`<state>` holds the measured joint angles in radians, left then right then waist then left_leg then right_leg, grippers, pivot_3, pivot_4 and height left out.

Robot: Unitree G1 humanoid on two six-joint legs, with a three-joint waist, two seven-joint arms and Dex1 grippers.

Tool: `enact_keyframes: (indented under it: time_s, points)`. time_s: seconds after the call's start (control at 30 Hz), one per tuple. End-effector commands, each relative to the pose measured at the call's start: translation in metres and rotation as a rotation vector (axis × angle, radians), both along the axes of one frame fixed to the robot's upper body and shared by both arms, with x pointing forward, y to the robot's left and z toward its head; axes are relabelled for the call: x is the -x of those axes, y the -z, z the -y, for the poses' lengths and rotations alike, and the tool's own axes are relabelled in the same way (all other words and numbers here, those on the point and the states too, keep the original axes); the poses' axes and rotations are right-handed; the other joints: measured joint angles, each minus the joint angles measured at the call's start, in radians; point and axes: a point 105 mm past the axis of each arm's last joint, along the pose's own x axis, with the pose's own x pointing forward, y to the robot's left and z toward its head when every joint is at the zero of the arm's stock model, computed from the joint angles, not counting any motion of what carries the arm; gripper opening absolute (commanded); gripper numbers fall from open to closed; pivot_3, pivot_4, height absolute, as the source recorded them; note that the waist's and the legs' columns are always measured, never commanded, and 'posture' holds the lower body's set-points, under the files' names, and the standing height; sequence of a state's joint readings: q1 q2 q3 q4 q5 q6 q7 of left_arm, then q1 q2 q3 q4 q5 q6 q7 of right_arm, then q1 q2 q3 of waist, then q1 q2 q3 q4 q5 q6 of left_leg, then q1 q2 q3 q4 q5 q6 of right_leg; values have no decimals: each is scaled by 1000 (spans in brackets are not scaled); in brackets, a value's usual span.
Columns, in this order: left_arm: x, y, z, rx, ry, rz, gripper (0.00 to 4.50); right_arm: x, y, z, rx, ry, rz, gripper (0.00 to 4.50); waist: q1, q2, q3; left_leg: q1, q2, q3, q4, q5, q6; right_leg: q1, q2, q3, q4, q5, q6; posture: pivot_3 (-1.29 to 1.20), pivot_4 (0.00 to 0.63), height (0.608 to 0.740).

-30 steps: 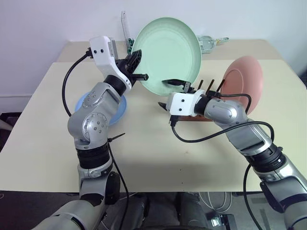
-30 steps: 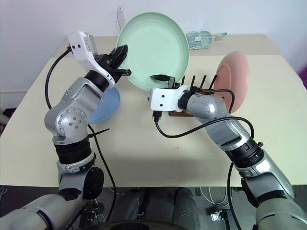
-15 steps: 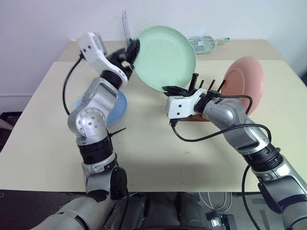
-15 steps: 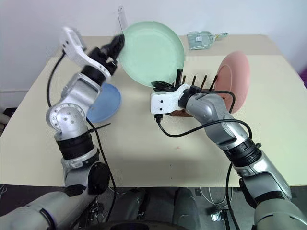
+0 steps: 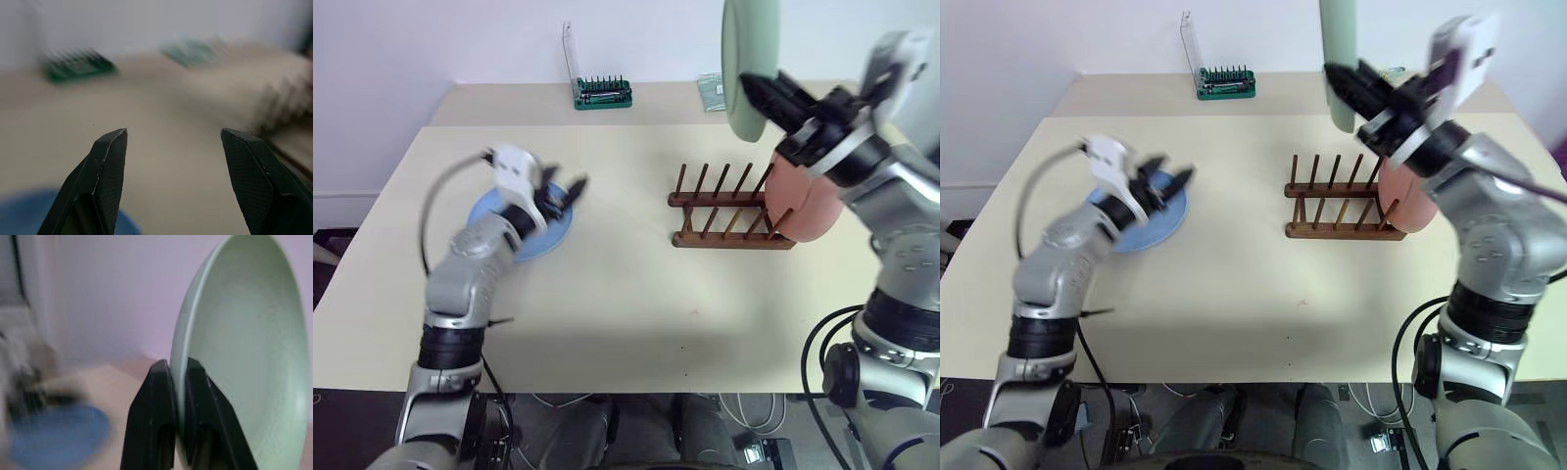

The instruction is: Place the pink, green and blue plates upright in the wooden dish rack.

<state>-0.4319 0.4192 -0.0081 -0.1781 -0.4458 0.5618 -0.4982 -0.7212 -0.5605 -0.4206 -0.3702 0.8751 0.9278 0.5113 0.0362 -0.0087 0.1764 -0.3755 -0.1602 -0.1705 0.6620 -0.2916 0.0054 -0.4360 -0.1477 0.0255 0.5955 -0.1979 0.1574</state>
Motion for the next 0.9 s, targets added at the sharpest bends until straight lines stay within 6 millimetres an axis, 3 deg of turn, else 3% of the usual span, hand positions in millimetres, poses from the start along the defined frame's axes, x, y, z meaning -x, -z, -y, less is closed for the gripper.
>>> enact_keyframes:
  time_s: [0.03,0.1,0.3,0.47,0.9]
  points:
    - [40,6,31,-63,282,-15,3094,16,3,6,-25,-64,-68,0,-5,1,-1,0,0,1,-1,0,0,-1,0,0,0,0,0,0,150,738]
    - [52,12,39,-71,351,-49,3094,17,0,13,-78,-66,-88,0,-9,5,0,0,1,2,-1,0,0,-1,0,0,0,0,0,0,150,738]
    - [57,15,41,-83,370,-54,3094,12,0,25,-147,-41,-154,0,-10,5,1,0,1,3,-1,0,0,-1,-1,0,0,0,0,0,150,738]
    - [58,12,40,-70,378,-51,3094,5,22,26,-116,-23,-256,0,-8,5,1,0,1,3,-1,0,0,-1,-1,0,0,0,0,0,150,738]
    - [59,5,41,-56,379,-38,3094,-20,53,39,-130,19,-390,0,-9,5,1,0,1,4,0,0,0,-1,-1,0,0,0,0,0,150,738]
